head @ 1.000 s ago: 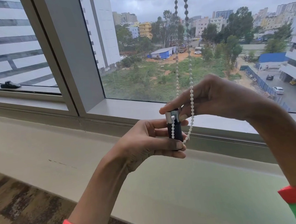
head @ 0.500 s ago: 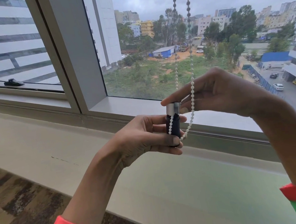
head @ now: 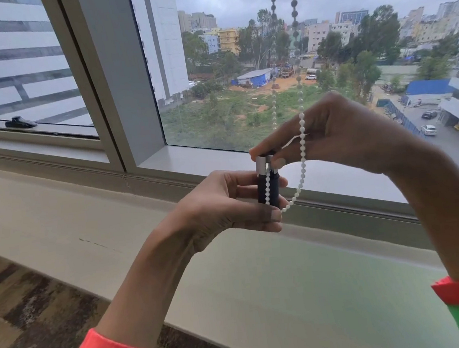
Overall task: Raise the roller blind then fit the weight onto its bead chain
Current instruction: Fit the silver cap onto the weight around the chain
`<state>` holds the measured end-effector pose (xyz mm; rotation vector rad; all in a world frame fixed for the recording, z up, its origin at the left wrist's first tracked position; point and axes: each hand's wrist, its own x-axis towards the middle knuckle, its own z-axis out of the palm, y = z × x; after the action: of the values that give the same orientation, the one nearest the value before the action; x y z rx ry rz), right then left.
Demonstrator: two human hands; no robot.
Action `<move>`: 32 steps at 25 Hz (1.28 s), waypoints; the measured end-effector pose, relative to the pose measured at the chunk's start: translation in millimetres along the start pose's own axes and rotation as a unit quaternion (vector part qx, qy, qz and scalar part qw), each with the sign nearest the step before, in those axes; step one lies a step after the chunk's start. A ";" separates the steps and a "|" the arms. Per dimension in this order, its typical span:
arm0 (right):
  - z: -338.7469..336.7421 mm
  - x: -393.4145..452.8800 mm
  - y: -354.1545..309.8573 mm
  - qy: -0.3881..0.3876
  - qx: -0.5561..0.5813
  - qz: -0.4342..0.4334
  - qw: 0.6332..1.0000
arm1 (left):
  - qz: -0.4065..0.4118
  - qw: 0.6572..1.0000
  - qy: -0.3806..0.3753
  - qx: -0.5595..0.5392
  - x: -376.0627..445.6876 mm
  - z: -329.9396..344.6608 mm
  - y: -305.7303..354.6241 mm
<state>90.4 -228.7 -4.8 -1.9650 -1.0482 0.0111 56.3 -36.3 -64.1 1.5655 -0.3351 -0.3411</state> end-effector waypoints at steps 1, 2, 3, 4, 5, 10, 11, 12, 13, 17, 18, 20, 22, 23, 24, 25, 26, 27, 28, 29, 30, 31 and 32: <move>-1.7 -0.5 -0.7 0.000 0.003 0.004 1.000 | 0.000 1.000 0.003 -0.003 0.0 0.0 0.2; -3.2 -1.1 -1.5 -0.003 0.006 0.007 1.000 | 0.000 1.000 0.004 -0.006 0.0 -0.4 0.5; -3.7 -1.5 -2.3 -0.007 0.007 0.006 1.000 | 0.000 1.000 0.004 -0.007 0.1 -0.7 0.7; -3.4 -1.3 -2.3 -0.008 0.007 0.005 1.000 | -0.001 1.000 0.004 -0.007 0.4 -1.0 1.0; -2.3 -1.1 -1.9 -0.008 0.005 0.004 1.000 | -0.003 1.000 0.004 -0.006 0.9 -0.5 1.3; 4.6 -0.4 7.2 0.030 -0.009 0.008 0.999 | -0.027 0.998 0.011 -0.054 3.2 4.7 -3.4; 5.1 -0.2 9.0 0.036 -0.011 0.008 0.999 | -0.031 0.998 0.014 -0.060 3.7 5.3 -4.0; 4.9 0.3 10.4 0.040 -0.010 0.010 0.999 | -0.031 0.998 0.016 -0.061 4.5 5.2 -4.0; 4.7 0.8 11.5 0.043 -0.002 0.015 0.999 | -0.030 0.998 0.014 -0.060 5.0 5.0 -3.4; 4.5 0.7 16.8 0.045 0.068 0.031 0.996 | -0.024 0.997 -0.012 -0.066 3.0 3.4 -0.8; 4.7 0.1 17.9 0.037 0.079 0.030 0.996 | -0.022 0.997 -0.021 -0.072 2.3 3.1 -0.9; 5.6 0.1 18.4 0.029 0.099 0.029 0.994 | -0.014 0.996 -0.038 -0.085 2.0 2.1 -1.3; 5.1 0.8 16.8 0.029 0.105 0.021 0.994 | -0.011 0.994 -0.048 -0.096 2.8 1.1 -1.6; 4.5 1.3 15.5 0.026 0.105 0.012 0.994 | -0.009 0.994 -0.054 -0.098 3.3 0.3 -1.0; 3.9 1.8 14.3 0.020 0.103 0.004 0.994 | -0.007 0.993 -0.059 -0.099 3.6 -0.7 -0.4; 3.2 2.1 13.5 0.011 0.098 -0.001 0.995 | -0.003 0.993 -0.064 -0.100 3.7 -1.4 0.0; 2.2 2.3 13.0 0.001 0.094 -0.002 0.996 | 0.000 0.993 -0.067 -0.101 3.7 -2.3 0.0; 1.2 2.4 12.8 -0.005 0.092 0.001 0.996 | 0.004 0.993 -0.066 -0.102 3.5 -3.0 -0.1; 0.3 2.6 12.7 -0.009 0.091 0.004 0.996 | 0.007 0.992 -0.063 -0.105 3.7 -3.6 -0.6; -0.2 2.5 13.0 -0.011 0.089 0.006 0.996 | 0.009 0.992 -0.062 -0.108 3.9 -3.6 -1.5; -0.2 2.0 13.3 -0.012 0.087 0.006 0.996 | 0.010 0.992 -0.062 -0.111 4.1 -2.7 -2.5; 0.0 1.6 13.7 -0.012 0.085 0.005 0.996 | 0.012 0.992 -0.061 -0.111 4.3 -1.5 -3.1; 0.5 0.8 14.1 -0.010 0.085 0.003 0.996 | 0.014 0.992 -0.056 -0.110 4.4 -0.3 -3.6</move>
<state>100.1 -231.4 -14.8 -1.8174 -1.0192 0.1204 60.4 -37.8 -67.7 1.3272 -0.3929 -0.4305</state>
